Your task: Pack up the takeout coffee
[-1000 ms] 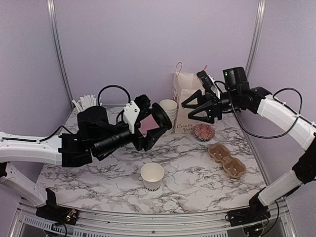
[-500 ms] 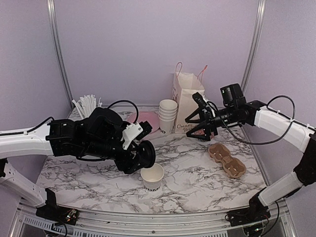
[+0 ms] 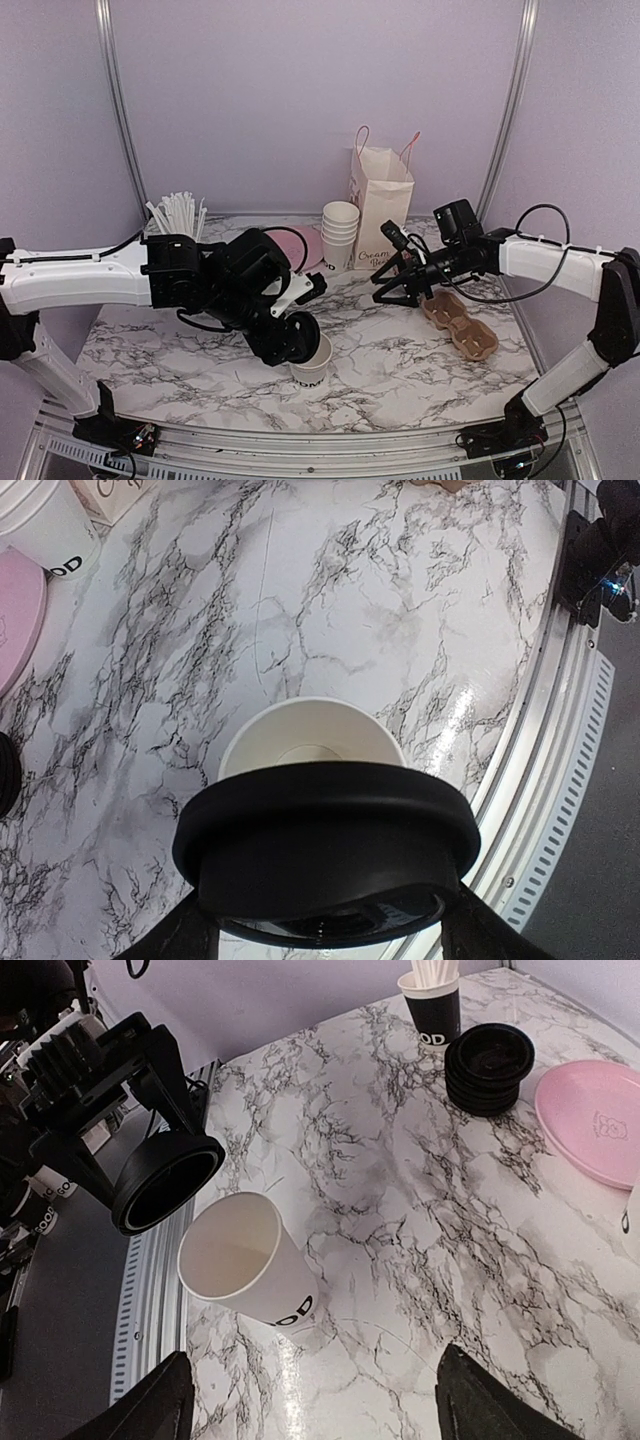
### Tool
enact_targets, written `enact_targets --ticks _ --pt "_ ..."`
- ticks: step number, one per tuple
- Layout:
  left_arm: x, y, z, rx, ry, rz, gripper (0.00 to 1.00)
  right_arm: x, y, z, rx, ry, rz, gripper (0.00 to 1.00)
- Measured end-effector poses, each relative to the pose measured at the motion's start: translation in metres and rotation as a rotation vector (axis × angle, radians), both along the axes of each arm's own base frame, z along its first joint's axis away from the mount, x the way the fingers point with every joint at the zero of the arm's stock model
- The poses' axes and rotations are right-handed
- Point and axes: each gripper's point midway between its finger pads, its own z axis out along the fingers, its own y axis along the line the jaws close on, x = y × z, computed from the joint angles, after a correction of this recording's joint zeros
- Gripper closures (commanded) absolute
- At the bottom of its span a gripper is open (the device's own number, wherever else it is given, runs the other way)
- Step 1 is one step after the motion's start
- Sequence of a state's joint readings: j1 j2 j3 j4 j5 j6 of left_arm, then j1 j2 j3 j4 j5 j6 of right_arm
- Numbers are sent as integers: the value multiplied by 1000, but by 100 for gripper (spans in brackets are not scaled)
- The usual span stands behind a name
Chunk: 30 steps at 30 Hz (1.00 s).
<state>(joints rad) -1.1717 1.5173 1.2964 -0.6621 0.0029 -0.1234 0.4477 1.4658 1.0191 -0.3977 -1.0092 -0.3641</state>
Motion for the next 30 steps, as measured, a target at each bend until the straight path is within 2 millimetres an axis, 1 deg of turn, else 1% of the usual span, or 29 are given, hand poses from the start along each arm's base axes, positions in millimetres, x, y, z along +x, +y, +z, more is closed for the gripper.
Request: enact_targets --ticks 5,8,13,17,25,30 --pt "1 -5 -3 19 17 -10 26 -2 -1 -5 -2 2 -6 20" --pt "1 -7 -4 28 21 -13 26 -4 -2 -3 3 -4 -8 20" --pt "1 -6 -4 52 32 -13 27 -4 -2 4 20 -34 -9 20" --pt "1 -7 -7 79 43 -12 27 -3 -1 5 23 -38 -9 20" --pt "1 -5 -22 136 68 -11 27 -3 -1 6 30 -42 -4 20" --pt "1 -7 -20 138 67 -14 27 -5 -1 3 27 -35 -4 20"
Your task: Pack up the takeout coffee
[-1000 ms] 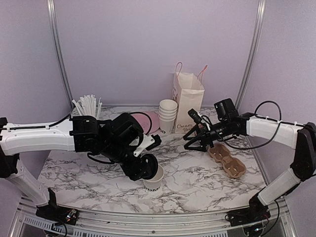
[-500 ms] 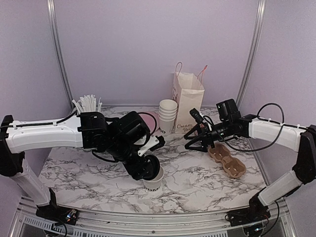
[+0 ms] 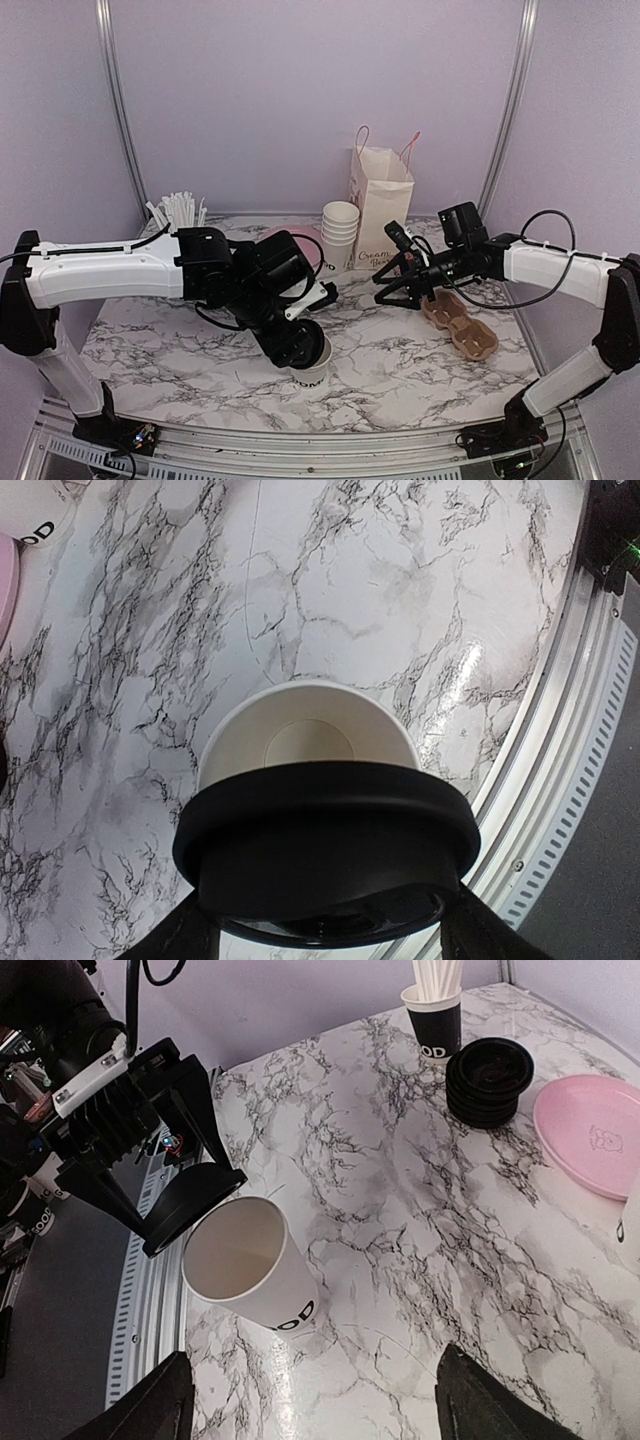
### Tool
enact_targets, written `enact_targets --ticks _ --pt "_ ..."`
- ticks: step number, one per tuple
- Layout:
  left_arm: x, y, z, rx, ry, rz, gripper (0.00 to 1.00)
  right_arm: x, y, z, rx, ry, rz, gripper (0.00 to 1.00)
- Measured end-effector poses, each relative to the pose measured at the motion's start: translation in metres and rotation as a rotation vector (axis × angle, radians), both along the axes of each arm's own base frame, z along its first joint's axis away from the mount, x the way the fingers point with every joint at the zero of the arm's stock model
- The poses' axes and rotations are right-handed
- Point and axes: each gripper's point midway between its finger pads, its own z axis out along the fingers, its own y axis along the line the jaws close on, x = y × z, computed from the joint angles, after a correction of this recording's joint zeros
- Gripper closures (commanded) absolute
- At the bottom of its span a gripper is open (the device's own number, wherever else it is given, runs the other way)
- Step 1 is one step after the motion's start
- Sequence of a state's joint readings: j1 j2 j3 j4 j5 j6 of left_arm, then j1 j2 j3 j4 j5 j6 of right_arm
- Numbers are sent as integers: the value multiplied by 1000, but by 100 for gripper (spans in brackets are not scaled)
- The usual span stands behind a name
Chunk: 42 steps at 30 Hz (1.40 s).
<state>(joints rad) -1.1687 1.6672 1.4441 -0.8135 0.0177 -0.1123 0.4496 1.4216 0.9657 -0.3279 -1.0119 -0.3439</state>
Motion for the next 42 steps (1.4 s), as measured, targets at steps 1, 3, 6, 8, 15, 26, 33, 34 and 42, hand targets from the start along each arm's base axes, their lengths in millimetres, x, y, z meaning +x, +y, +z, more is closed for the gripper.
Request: enact_targets --ticks 1,3,6,8,15,26,33,34,42 --pt "0 -1 1 -2 -1 -1 28 0 0 -1 -1 1 0 20" --pt "1 -3 1 -2 -3 -4 28 -1 0 -2 -2 4 0 19" --pt "2 -5 1 0 -3 -6 28 -2 -1 -2 -2 4 0 20" --pt "2 -6 1 -1 -4 -7 28 -2 -1 -2 -1 3 0 20" --pt "3 -7 2 -2 -6 -10 26 -3 -1 -1 2 -3 1 19" --pt "13 -17 -2 15 -32 -8 14 -4 -2 2 5 -10 1 18" --pt "17 -20 -1 15 -50 -1 6 -6 -3 2 8 -15 1 16" --pt "18 -20 -1 15 -56 2 6 -6 -3 2 7 -13 1 17" --pt "43 -5 15 -23 -120 165 13 -1 -2 -1 -8 47 -48 30"
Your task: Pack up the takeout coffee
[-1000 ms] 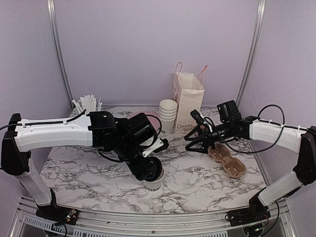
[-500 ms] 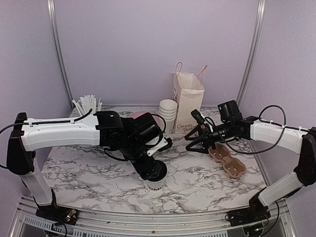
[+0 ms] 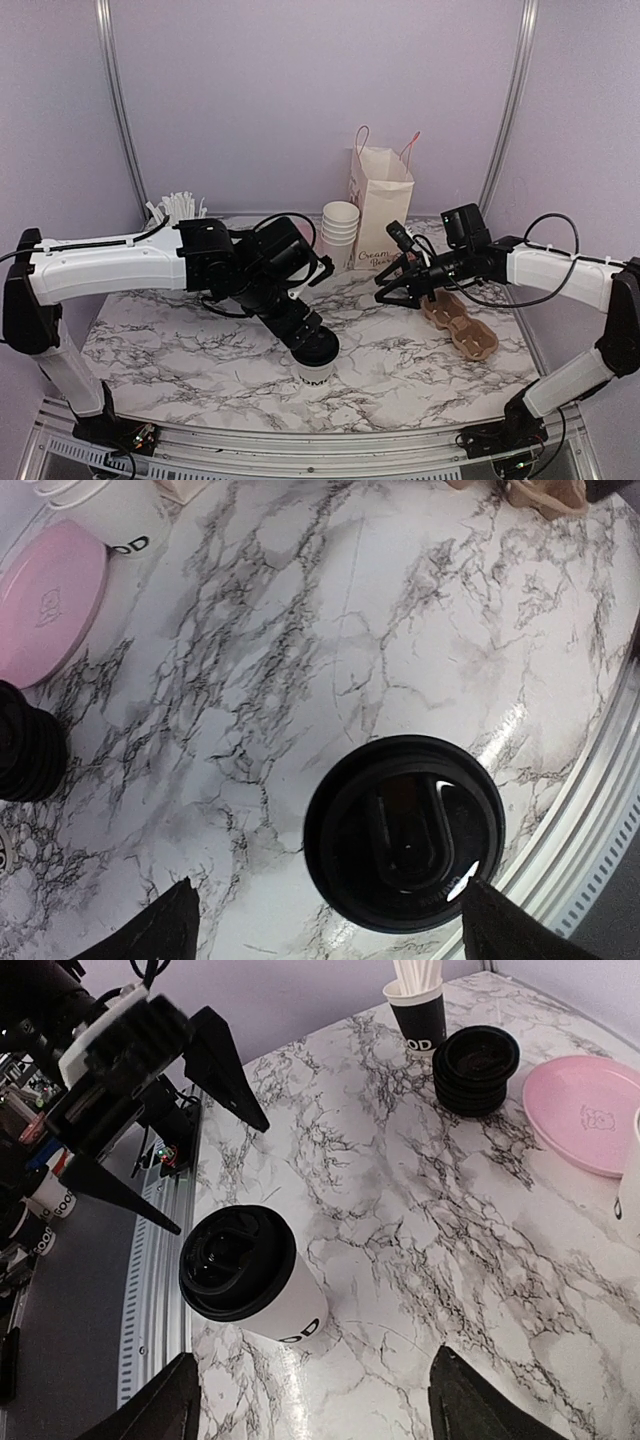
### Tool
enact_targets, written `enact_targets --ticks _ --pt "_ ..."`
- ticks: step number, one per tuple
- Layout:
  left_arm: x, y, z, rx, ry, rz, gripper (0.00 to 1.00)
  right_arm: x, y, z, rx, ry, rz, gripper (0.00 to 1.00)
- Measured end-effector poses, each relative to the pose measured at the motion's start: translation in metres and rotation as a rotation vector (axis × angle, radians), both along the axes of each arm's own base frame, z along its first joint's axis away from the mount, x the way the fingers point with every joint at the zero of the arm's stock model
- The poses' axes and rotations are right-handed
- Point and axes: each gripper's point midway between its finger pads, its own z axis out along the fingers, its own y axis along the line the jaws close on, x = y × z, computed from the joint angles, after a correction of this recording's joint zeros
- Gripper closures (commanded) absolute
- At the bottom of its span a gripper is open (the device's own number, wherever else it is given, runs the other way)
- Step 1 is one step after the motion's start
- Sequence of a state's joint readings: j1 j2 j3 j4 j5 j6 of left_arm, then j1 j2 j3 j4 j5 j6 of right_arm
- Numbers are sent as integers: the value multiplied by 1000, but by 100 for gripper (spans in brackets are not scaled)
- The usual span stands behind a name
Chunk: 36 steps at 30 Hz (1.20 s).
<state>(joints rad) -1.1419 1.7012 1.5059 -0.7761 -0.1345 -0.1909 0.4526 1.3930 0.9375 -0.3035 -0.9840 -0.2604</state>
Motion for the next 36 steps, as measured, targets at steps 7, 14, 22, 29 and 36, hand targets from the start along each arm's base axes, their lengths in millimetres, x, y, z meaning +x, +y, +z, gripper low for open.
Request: enact_targets --ticks 7,14,22,29,36 --pt "13 37 5 -277 67 288 16 -19 17 -27 -23 206 33 33" --pt "-10 29 -38 -465 248 372 19 -50 43 -55 -48 403 126 31" --pt "-13 11 -29 -600 308 365 22 -56 52 -76 -77 515 151 36" --pt "-11 7 -24 -627 301 356 27 -50 62 -72 -55 546 177 42" --pt "-14 11 -43 -599 312 367 32 -44 71 -82 -58 592 194 49"
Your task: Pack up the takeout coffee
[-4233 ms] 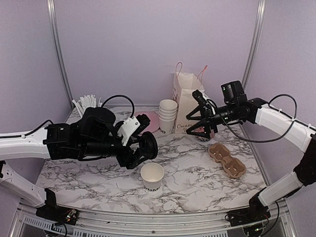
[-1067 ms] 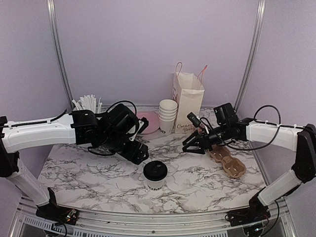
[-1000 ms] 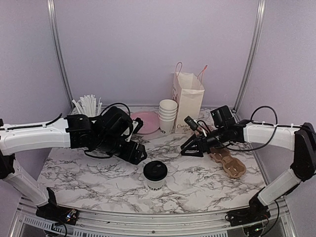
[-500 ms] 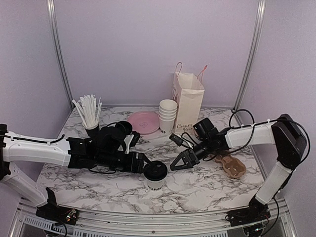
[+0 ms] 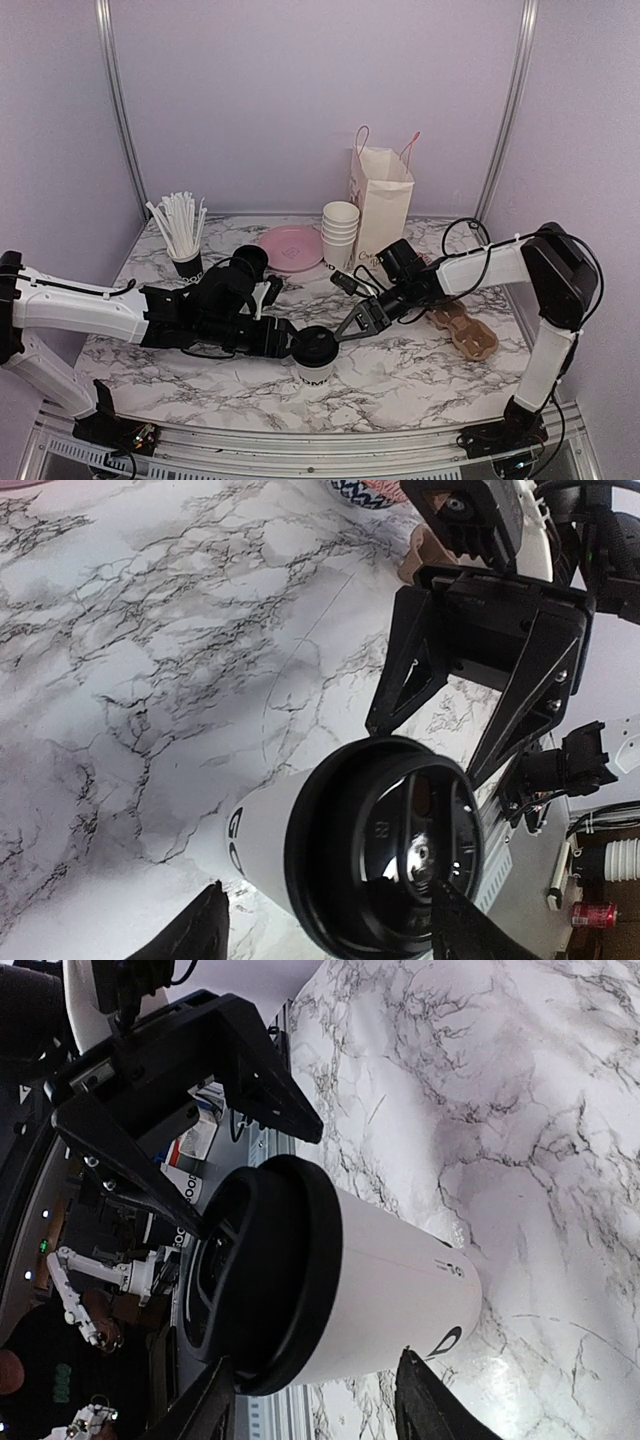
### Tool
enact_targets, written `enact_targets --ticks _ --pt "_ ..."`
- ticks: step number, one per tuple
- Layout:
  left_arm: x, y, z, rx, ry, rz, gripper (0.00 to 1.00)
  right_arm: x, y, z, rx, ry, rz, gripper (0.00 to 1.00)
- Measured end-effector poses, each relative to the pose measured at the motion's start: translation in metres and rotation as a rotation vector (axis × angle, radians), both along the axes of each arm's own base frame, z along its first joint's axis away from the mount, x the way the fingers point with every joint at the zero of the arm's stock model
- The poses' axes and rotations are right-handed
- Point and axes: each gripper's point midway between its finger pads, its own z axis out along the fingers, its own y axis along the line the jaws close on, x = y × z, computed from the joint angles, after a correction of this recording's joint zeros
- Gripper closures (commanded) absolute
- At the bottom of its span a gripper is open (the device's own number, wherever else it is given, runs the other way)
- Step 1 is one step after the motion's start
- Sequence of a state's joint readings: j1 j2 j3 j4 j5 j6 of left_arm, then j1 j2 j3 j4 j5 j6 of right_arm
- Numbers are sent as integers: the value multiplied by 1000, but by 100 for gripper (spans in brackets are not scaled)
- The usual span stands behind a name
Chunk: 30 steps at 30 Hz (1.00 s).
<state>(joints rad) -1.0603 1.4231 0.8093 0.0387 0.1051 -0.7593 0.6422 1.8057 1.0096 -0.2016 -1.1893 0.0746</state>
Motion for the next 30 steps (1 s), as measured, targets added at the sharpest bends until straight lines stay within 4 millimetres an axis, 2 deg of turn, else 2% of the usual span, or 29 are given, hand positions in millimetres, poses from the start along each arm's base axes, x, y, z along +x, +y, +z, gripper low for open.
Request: enact_targets --ticks 3,9,13,20,22,25,30 --pt "-3 4 -12 13 17 1 34 0 2 -7 -8 24 9 51" --pt "-3 2 -13 -16 19 4 36 2 4 -8 -17 27 9 58" --pt "-3 -3 -16 -38 25 -6 36 11 6 -14 -55 17 -8 65" --pt "-1 -11 -17 -76 45 0 39 24 14 -11 -62 14 -6 71" --pt "0 -10 -17 -82 49 4 33 24 15 -10 -53 19 2 69" --pt "0 -10 -17 -79 47 6 23 25 15 -9 -46 5 10 58" --pt "-3 1 -15 -34 30 -2 18 27 13 -7 -54 -37 16 46"
